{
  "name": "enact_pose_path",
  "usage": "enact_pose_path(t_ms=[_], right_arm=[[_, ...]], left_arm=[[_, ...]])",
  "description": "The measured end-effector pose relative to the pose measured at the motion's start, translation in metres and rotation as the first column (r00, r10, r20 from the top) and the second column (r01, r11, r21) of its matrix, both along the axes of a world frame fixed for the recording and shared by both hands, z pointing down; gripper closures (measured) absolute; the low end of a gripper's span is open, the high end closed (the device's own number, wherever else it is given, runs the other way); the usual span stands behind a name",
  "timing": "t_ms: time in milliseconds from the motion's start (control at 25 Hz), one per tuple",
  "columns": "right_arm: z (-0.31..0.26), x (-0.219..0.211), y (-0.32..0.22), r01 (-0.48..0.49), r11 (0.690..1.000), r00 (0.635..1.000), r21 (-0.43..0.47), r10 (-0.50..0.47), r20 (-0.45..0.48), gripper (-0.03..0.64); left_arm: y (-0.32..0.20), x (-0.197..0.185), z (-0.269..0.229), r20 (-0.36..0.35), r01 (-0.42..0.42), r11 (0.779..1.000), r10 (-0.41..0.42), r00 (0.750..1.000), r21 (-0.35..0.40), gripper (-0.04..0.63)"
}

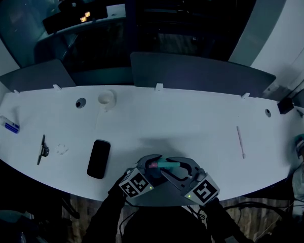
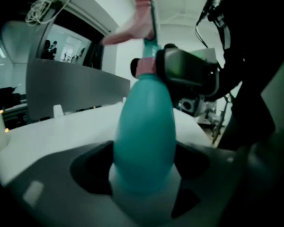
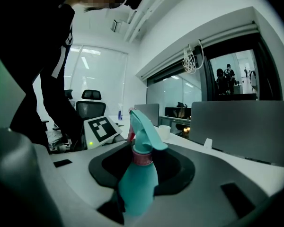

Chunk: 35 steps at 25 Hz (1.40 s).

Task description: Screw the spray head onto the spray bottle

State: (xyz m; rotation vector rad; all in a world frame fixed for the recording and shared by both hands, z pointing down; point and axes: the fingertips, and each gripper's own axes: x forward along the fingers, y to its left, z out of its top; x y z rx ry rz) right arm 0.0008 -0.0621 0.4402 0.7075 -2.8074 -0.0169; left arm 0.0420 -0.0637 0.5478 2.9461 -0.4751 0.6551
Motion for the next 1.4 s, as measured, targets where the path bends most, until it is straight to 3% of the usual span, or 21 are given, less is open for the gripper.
enact_pose_path(t_ms=[80, 120, 240, 280, 320, 360, 400, 560, 640, 760, 880, 920, 960, 1040, 1080, 1120, 1200, 1240, 1280, 1320, 1400], right_arm=[[0.0, -0.001, 0.0, -0.015, 1.0, 1.0, 0.014, 0.015, -0.01, 0.474], [0.0, -0.001, 0.0, -0.025, 1.0, 1.0, 0.019, 0.025, -0.012, 0.473], [0.0, 0.0, -0.001, -0.056, 0.998, 0.998, 0.019, 0.056, 0.003, 0.473], [0.0, 0.001, -0.001, -0.061, 0.998, 0.998, 0.018, 0.061, 0.006, 0.473], [0.0, 0.003, -0.001, -0.064, 0.998, 0.998, 0.018, 0.064, 0.006, 0.472], [0.001, 0.004, -0.001, -0.062, 0.998, 0.998, 0.017, 0.062, 0.003, 0.472], [0.001, 0.004, -0.001, -0.058, 0.998, 0.998, 0.016, 0.058, 0.002, 0.473], [0.001, 0.007, 0.0, -0.036, 0.999, 0.999, 0.002, 0.036, 0.006, 0.472], [0.0, 0.006, 0.001, -0.008, 1.0, 1.0, 0.007, 0.009, -0.004, 0.472], [0.002, 0.005, 0.001, 0.011, 1.0, 1.0, 0.008, -0.011, -0.015, 0.472], [0.002, 0.005, -0.001, 0.006, 1.0, 1.0, 0.001, -0.006, -0.005, 0.473], [0.002, 0.005, -0.002, -0.001, 1.0, 1.0, 0.002, 0.001, -0.003, 0.472], [0.002, 0.006, -0.004, -0.01, 1.0, 1.0, 0.004, 0.01, -0.003, 0.473], [0.002, 0.007, -0.005, -0.027, 1.0, 1.0, 0.007, 0.028, -0.007, 0.472], [0.002, 0.007, -0.004, -0.035, 0.999, 0.999, 0.01, 0.035, -0.007, 0.474], [0.002, 0.006, -0.004, -0.043, 0.999, 0.999, 0.013, 0.043, -0.004, 0.472], [0.001, 0.006, -0.003, -0.063, 0.998, 0.998, 0.015, 0.063, 0.01, 0.472], [0.0, 0.007, -0.002, -0.071, 0.997, 0.997, 0.011, 0.071, 0.021, 0.472], [-0.001, 0.007, -0.002, -0.077, 0.997, 0.997, 0.007, 0.076, 0.028, 0.472], [-0.001, 0.008, -0.001, -0.077, 0.997, 0.997, 0.005, 0.077, 0.03, 0.472], [0.0, 0.007, -0.001, -0.07, 0.998, 0.997, 0.004, 0.07, 0.023, 0.474]], left_arm=[[-0.003, -0.003, 0.0, -0.008, 0.156, 0.988, -0.155, 0.988, 0.001, 0.203], [-0.006, -0.004, 0.0, -0.009, 0.243, 0.97, -0.243, 0.97, 0.001, 0.204], [-0.011, -0.006, 0.002, -0.008, 0.484, 0.875, -0.484, 0.875, -0.008, 0.202], [-0.012, -0.006, 0.003, -0.007, 0.535, 0.845, -0.535, 0.845, -0.012, 0.202], [-0.012, -0.006, 0.004, -0.008, 0.559, 0.829, -0.559, 0.829, -0.014, 0.202], [-0.011, -0.005, 0.004, -0.012, 0.555, 0.831, -0.556, 0.831, -0.017, 0.201], [-0.01, -0.004, 0.003, -0.022, 0.529, 0.849, -0.529, 0.848, -0.021, 0.199], [0.006, -0.005, -0.005, -0.072, 0.285, 0.957, -0.289, 0.955, -0.058, 0.176], [0.005, -0.009, -0.004, -0.028, 0.162, 0.986, -0.163, 0.986, -0.035, 0.168], [-0.004, -0.007, 0.002, 0.047, 0.011, 1.0, -0.01, 0.999, -0.011, 0.141], [-0.003, 0.003, 0.003, 0.05, -0.099, 0.995, 0.1, 0.994, -0.03, 0.139], [-0.002, 0.006, 0.002, 0.041, -0.096, 0.995, 0.097, 0.994, -0.03, 0.201], [-0.002, 0.007, 0.0, 0.027, -0.063, 0.998, 0.063, 0.998, -0.022, 0.207], [-0.006, 0.006, -0.002, -0.008, 0.079, 0.997, -0.079, 0.997, -0.001, 0.209], [-0.008, 0.004, -0.002, -0.02, 0.173, 0.985, -0.172, 0.985, 0.004, 0.21], [-0.009, 0.001, -0.001, -0.024, 0.274, 0.962, -0.274, 0.962, 0.007, 0.21], [-0.01, -0.002, 0.0, -0.024, 0.471, 0.882, -0.471, 0.882, 0.0, 0.21], [-0.009, -0.003, 0.0, -0.022, 0.545, 0.838, -0.545, 0.838, -0.005, 0.21], [-0.009, -0.004, 0.001, -0.02, 0.587, 0.809, -0.587, 0.809, -0.008, 0.21], [-0.008, -0.004, 0.001, -0.02, 0.595, 0.804, -0.595, 0.804, -0.009, 0.209], [-0.007, -0.006, 0.0, -0.027, 0.531, 0.847, -0.53, 0.847, 0.013, 0.205]])
